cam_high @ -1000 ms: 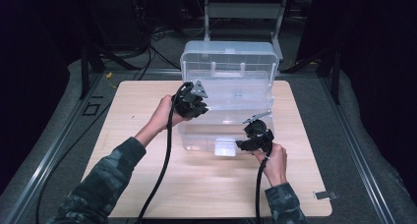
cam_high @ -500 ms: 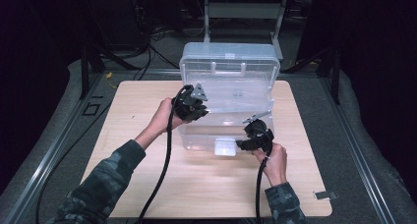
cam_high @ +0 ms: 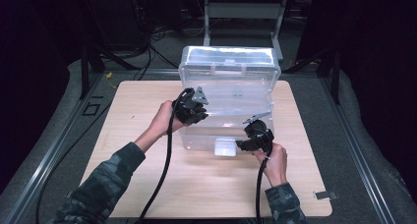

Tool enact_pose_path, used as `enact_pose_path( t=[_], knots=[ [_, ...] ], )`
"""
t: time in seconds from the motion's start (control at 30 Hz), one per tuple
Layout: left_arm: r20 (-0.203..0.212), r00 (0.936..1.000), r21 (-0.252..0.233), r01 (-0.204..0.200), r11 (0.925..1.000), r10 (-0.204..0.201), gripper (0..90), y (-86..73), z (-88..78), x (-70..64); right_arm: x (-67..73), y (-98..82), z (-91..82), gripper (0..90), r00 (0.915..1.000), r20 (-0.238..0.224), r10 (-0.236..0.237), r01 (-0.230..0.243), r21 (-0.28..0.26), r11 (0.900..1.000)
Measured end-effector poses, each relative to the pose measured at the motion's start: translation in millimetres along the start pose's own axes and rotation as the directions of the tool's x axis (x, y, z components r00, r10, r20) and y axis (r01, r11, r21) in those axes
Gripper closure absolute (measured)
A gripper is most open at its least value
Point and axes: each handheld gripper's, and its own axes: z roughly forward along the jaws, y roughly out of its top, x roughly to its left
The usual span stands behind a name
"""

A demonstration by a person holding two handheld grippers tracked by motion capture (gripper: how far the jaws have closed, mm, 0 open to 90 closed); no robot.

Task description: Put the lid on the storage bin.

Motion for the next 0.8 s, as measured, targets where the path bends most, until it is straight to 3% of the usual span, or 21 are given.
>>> enact_pose_path(
  t=[0.3, 0.33, 0.37, 0.57, 0.6, 0.63, 0.8],
  knots=[
    [-0.004, 1.0000, -0.015, 0.006, 0.9999, -0.006, 78.4, -3.6, 0.0, -3.1, -1.5, -1.0, -0.6, 44.1, 1.0000, -0.003, 0.001, -0.001, -0.006, 1.000],
    [-0.007, 1.0000, -0.014, 0.002, 0.9999, -0.003, 78.4, -3.8, 0.0, -4.0, -4.1, -1.8, 1.0, 43.7, 0.9964, -0.085, 0.001, -0.004, -0.032, 0.999],
    [-0.007, 1.0000, -0.012, 0.000, 0.9999, 0.000, 78.4, -3.9, 0.1, -4.9, -1.4, -0.9, -0.8, 43.0, 1.0000, 0.001, 0.001, -0.001, -0.002, 1.000],
    [-0.005, 1.0000, -0.028, -0.007, 0.9996, 0.007, 78.5, -4.3, -0.9, -7.0, -7.2, -5.8, -6.0, 32.1, 0.9994, -0.007, 0.033, -0.033, -0.010, 0.999],
    [-0.005, 1.0000, -0.030, -0.007, 0.9995, 0.007, 78.6, -4.6, -1.0, -7.4, -6.9, -6.9, -8.0, 30.2, 0.9989, 0.032, 0.034, -0.034, -0.004, 0.999],
    [-0.002, 1.0000, -0.033, -0.006, 0.9994, 0.006, 78.6, -4.9, -1.4, -7.4, -7.9, -8.1, -9.8, 29.4, 0.9986, 0.033, 0.040, -0.040, -0.010, 0.999],
    [-0.005, 0.9999, -0.036, -0.009, 0.9993, 0.009, 78.7, -5.3, -1.3, -8.3, -4.2, -9.7, -28.1, 34.1, 0.9988, 0.031, 0.038, -0.036, -0.054, 0.998]
  ],
)
